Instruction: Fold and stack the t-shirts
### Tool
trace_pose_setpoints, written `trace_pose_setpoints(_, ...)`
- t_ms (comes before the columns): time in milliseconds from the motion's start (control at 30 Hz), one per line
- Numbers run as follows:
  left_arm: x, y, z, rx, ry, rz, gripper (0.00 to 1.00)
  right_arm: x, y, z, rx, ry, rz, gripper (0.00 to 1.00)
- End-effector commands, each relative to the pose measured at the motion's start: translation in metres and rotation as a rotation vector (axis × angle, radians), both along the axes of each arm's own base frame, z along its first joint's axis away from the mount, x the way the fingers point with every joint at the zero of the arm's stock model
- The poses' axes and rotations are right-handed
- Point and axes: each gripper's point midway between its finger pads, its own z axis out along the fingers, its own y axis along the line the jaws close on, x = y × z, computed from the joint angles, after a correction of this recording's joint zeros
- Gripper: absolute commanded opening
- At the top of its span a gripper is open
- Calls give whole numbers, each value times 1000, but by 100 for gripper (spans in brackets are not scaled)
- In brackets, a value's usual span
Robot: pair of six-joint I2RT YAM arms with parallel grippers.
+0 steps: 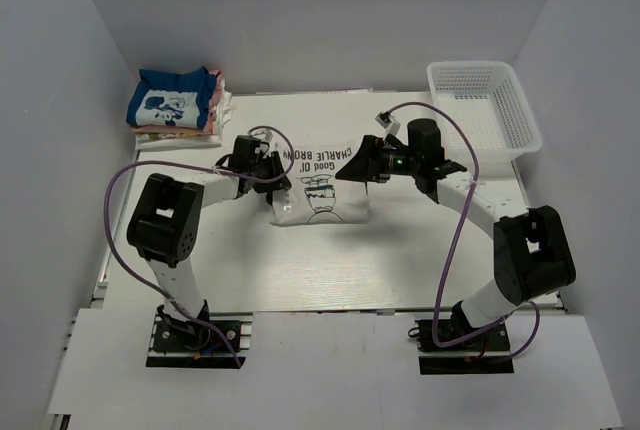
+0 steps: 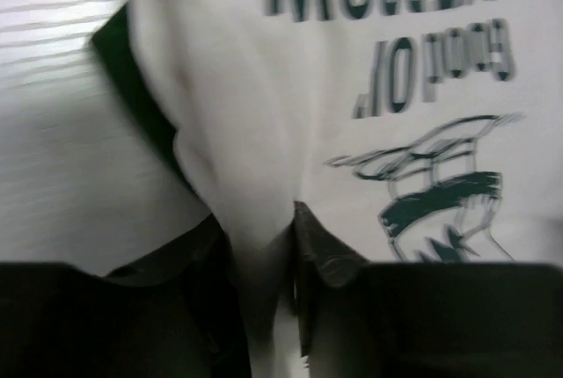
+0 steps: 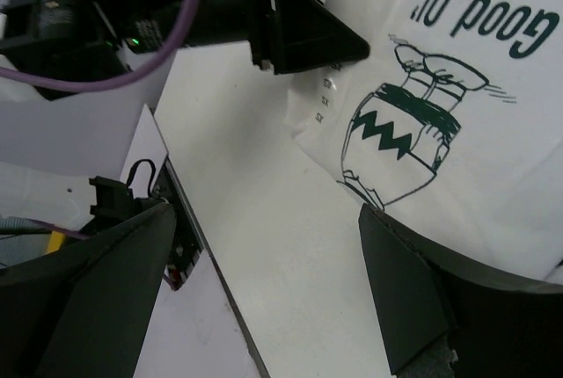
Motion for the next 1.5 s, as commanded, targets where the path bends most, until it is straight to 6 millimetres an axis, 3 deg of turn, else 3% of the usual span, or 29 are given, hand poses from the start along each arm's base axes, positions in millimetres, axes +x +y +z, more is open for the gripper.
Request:
trace_pose_setpoints(0, -43, -12, -44, -22, 135, -106, 39, 2, 2, 31, 80, -73, 26, 90)
trace_pose_setpoints(100, -49, -10, -52, -16, 157, -106, 21, 1, 0, 30, 82, -78, 8, 90)
trace_pose_setpoints(267, -10, 1, -32, 92, 93, -46, 4, 0, -7, 22, 62, -72, -14, 90)
trace_pose_setpoints(300, 7, 2, -17, 120, 43, -48, 0, 4, -10, 20, 48, -76, -40, 90)
trace_pose_setpoints(367, 25, 12, 0, 193, -10, -25, 0, 3, -13, 17, 28, -71, -51, 90)
trace_pose_setpoints(467, 51, 29, 40, 286, -120, -1, 0, 5, -20, 9, -5, -85, -79, 90)
trace_pose_setpoints(733, 82, 74, 93, 641, -341, -101, 0, 14, -28, -4, -44, -81, -135, 90)
trace_pose_setpoints(933, 115, 111, 154, 867, -470, -37, 0, 22, -28, -16, -63, -53, -134, 90)
trace_pose_setpoints(1167, 136, 131, 191, 951, -540, -4, 0, 34, -29, -27, -78, -34, -141, 90)
trace_pose_setpoints(1367, 163, 170, 212, 1014, -511, 108, 0, 40, -31, -43, -108, 19, -145, 90)
trace_pose_setpoints(1433, 168, 184, 209, 1023, -468, 132, 0, 43, -31, -45, -106, 36, -145, 90)
trace_pose_setpoints(1467, 174, 185, 222, 1024, -488, 155, 0, 44, -31, -47, -105, 43, -145, 90)
